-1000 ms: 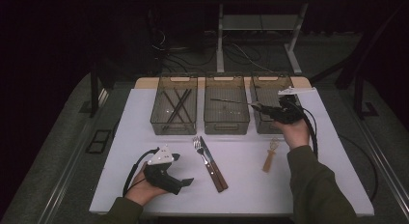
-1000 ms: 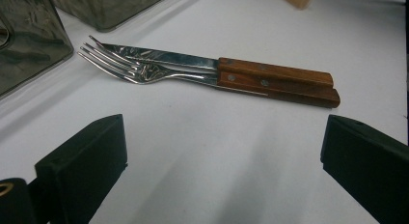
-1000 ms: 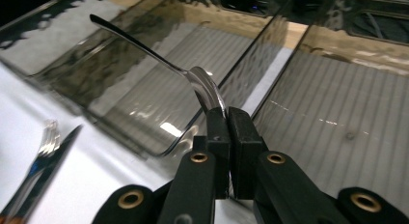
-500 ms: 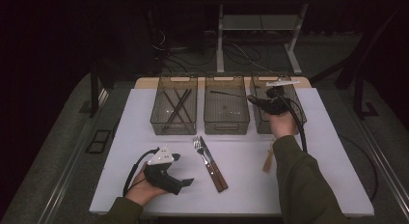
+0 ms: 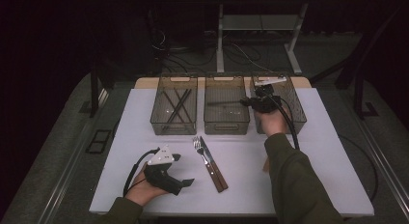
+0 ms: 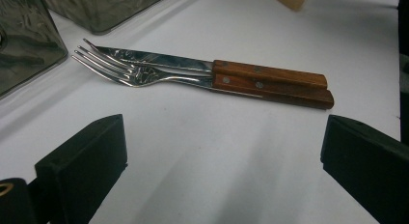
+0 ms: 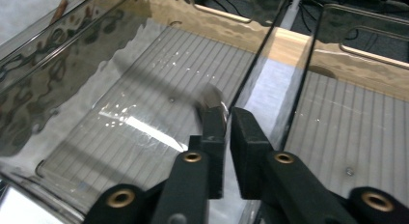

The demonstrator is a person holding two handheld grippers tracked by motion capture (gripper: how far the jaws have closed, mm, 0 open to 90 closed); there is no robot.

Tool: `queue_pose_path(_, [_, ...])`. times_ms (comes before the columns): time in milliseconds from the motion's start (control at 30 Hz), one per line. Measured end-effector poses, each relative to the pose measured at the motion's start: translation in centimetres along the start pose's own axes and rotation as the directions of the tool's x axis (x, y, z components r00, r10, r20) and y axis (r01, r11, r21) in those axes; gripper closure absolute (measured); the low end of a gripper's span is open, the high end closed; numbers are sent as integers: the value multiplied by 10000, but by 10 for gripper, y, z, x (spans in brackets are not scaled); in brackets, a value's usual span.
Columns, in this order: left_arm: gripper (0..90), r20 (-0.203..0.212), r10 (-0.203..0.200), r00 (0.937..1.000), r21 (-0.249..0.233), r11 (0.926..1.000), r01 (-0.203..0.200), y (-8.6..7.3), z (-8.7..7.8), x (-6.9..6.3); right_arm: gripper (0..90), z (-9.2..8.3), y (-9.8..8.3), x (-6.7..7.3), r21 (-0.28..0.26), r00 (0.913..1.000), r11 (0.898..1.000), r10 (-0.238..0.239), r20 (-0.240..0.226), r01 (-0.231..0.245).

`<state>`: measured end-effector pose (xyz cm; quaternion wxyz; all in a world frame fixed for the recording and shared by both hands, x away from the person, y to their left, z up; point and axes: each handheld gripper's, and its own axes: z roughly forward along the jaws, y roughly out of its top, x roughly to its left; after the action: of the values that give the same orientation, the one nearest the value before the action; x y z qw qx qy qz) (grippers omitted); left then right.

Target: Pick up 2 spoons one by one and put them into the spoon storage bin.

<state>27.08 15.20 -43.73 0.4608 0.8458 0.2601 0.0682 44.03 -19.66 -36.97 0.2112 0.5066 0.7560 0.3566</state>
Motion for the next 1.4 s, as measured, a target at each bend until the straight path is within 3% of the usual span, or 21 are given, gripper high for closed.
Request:
queue_pose_path(133, [16, 1, 15, 10000, 5, 10000, -15, 0, 0, 0, 687, -1, 0, 4, -55, 9996, 9997, -229, -133, 228])
queue_pose_path(267, [16, 1, 16, 10000, 2, 10000, -16, 0, 1, 0, 606, -4, 0, 3, -162, 9992, 9998, -107, -389, 101])
queue_pose_path(667, [15, -29, -1, 10000, 4, 10000, 1, -1, 0, 1, 475, -21, -7, -3, -348, 9900, 9990, -311, -1379, 265])
queue_pose_path(1100, [10, -93, 161, 9998, 66, 9998, -161, -3, -1, 4, 468, -51, -31, -7, -493, 9696, 9956, -884, -2284, 792])
queue_pose_path(1300, [8, -73, 130, 9999, 66, 9999, -130, -5, -1, 6, 521, -60, -46, -12, -489, 9580, 9955, -917, -2719, 815])
queue_pose_path(1400, [8, -95, 149, 9998, 59, 9999, -148, -4, -1, 6, 573, -63, -54, -17, -372, 9582, 9949, -1004, -2680, 938])
